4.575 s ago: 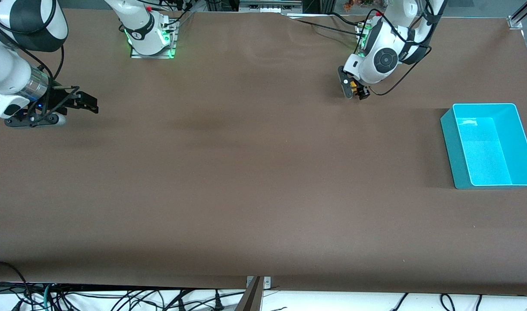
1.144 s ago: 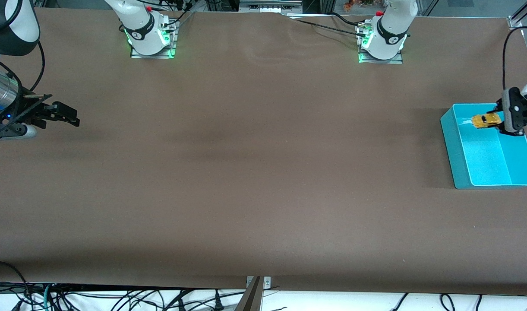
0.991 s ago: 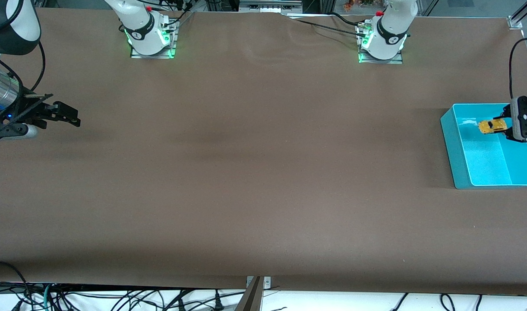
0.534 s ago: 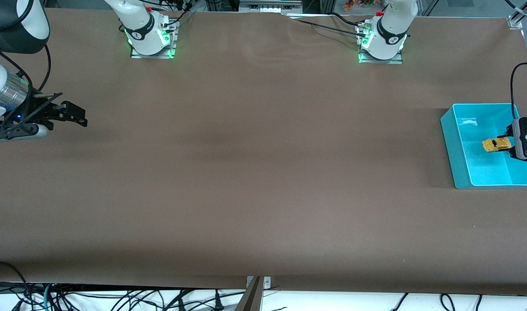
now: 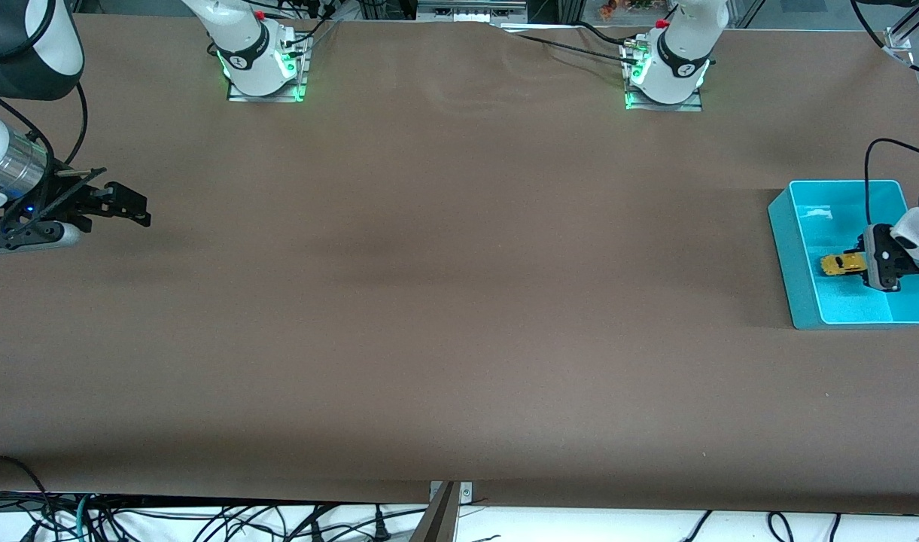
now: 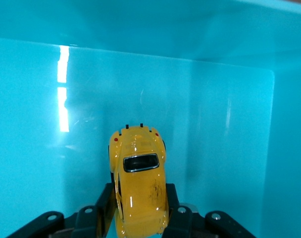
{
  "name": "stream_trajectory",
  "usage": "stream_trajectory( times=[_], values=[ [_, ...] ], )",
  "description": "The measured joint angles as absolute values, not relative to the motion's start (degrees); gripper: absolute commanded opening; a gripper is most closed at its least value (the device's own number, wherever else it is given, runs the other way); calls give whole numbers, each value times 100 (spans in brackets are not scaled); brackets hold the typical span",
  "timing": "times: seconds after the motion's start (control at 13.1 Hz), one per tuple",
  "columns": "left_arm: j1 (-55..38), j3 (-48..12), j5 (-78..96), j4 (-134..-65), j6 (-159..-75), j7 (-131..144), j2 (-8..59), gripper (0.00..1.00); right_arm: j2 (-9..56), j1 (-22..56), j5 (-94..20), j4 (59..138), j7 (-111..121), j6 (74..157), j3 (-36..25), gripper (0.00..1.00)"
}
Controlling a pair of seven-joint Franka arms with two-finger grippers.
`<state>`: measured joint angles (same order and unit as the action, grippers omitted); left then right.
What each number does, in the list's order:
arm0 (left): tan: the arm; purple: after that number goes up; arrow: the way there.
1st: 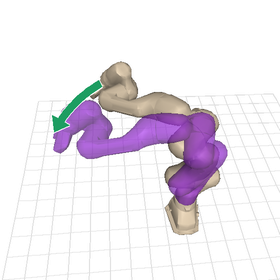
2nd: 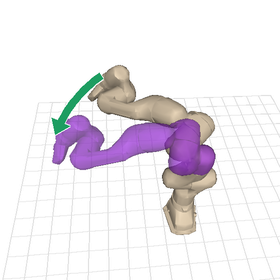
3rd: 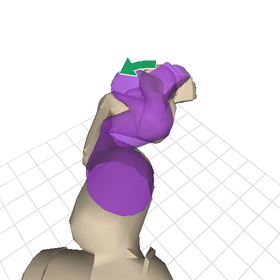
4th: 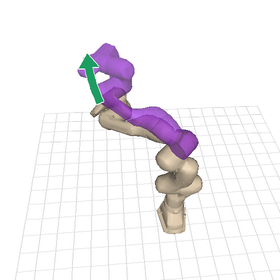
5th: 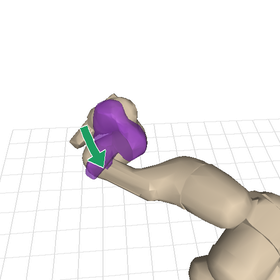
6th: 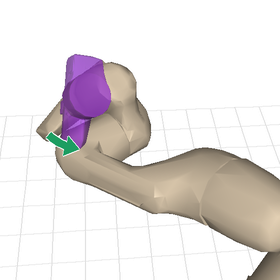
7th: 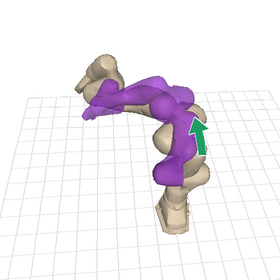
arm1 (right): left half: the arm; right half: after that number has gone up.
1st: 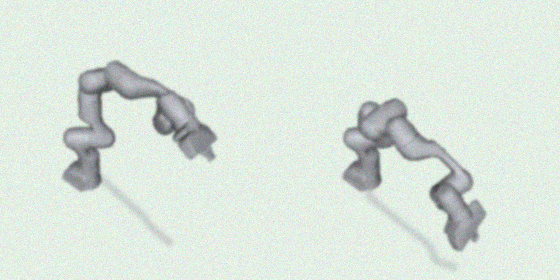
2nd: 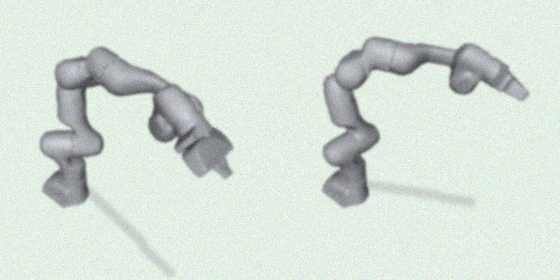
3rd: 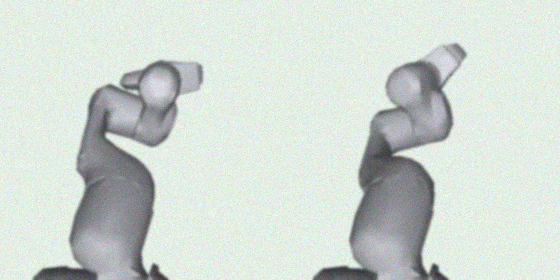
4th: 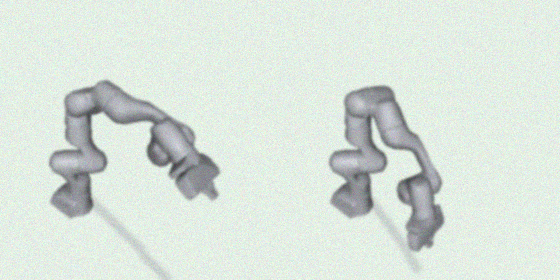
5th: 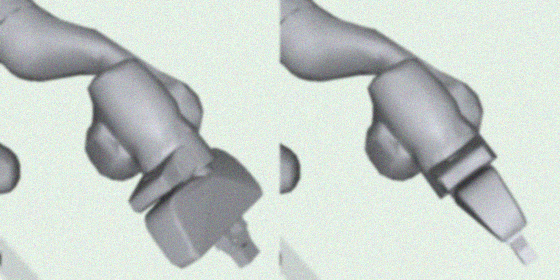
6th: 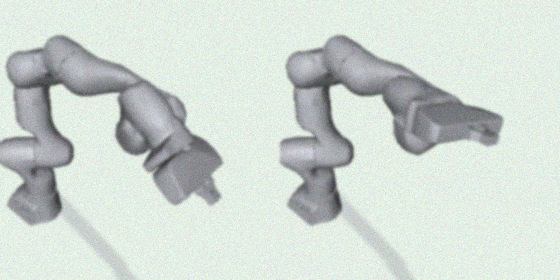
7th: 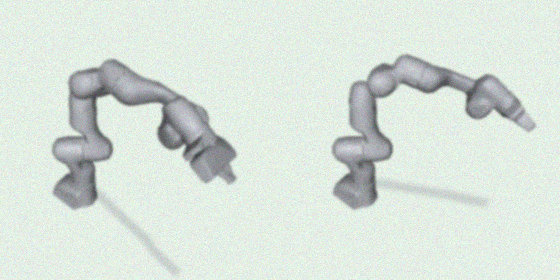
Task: Wind and store yellow beetle car
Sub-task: 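Lower the car into the bin and open the left gripper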
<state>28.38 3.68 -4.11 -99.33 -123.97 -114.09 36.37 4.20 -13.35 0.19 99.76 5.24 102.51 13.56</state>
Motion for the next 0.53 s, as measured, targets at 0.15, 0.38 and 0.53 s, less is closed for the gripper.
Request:
stream_trajectory(
  times=[0.15, 0.38, 0.53],
  values=[
    [2833, 368, -408, -9955, -12459, -11409, 3683, 100, 418, -1335, 93, 9956, 468, 10250, 1352, 100],
    [2820, 362, -405, -9939, -12440, -11410, 3673, 100, 392, -1336, 95, 9869, 462, 10198, 1341, 100],
    [2816, 360, -402, -9856, -12201, -11406, 3543, 100, 377, -1338, 94, 9784, 462, 10093, 1330, 100]
  ],
)
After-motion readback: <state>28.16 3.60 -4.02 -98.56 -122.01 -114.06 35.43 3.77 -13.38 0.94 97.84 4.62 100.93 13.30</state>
